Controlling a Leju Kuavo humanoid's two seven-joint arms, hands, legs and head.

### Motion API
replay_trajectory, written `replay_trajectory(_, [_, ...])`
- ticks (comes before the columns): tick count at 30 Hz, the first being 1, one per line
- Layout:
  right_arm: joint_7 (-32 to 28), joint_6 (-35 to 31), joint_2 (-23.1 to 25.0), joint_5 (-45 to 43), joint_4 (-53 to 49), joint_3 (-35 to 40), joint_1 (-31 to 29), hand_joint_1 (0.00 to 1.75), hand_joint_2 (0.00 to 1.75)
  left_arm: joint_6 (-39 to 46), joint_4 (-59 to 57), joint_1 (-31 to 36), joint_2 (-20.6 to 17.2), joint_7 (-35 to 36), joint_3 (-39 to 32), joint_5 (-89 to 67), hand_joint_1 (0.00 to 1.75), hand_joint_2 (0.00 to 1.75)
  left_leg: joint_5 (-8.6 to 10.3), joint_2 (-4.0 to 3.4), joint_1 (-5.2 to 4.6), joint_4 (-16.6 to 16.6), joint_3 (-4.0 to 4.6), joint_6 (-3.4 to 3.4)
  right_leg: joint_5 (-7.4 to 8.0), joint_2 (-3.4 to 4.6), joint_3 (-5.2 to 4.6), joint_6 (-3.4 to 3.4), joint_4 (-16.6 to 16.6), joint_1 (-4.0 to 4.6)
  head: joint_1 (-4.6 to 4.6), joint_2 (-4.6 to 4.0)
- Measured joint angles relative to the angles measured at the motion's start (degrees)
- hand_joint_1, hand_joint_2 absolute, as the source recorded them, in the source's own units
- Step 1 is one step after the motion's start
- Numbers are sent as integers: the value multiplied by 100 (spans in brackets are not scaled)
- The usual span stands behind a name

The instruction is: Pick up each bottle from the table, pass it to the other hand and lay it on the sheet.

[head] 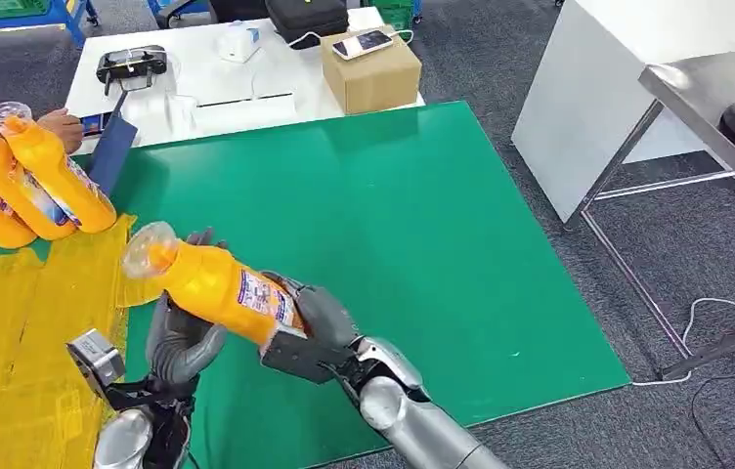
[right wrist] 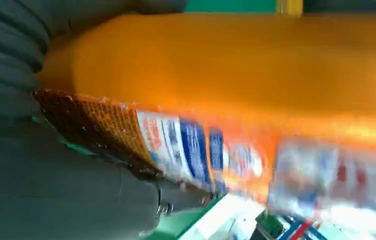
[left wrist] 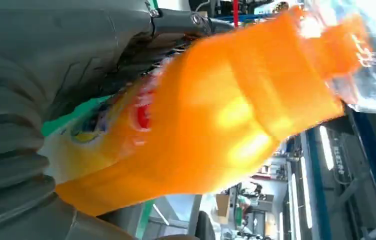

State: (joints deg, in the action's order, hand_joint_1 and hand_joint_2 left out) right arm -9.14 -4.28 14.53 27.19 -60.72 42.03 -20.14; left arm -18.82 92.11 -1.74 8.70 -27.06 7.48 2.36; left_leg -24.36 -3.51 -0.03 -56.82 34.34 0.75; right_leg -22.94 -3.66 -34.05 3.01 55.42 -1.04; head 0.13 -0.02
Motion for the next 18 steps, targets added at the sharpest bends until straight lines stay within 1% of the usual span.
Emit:
replay_trajectory(7, [-4, 53, 99, 134, 109, 254, -75, 175, 175, 186, -7, -29, -13, 9, 57, -155, 0, 175, 0, 0, 0, 0, -1, 0, 0, 0, 0, 0, 0, 0, -2, 0])
replay_trajectory(12, [122, 50, 120, 282, 99, 606, -116, 175, 175, 413, -186, -42, -131, 136, 63, -588, 0, 175, 0, -1, 0, 0, -1, 0, 0, 0, -2, 0, 0, 0, -2, 0])
replay_trajectory(18, [157, 50, 120, 282, 99, 763, -195, 175, 175, 500, -334, -78, -199, 138, 103, -683, 0, 175, 0, -2, 0, 0, -1, 0, 0, 1, -3, 0, 0, 0, 0, 0])
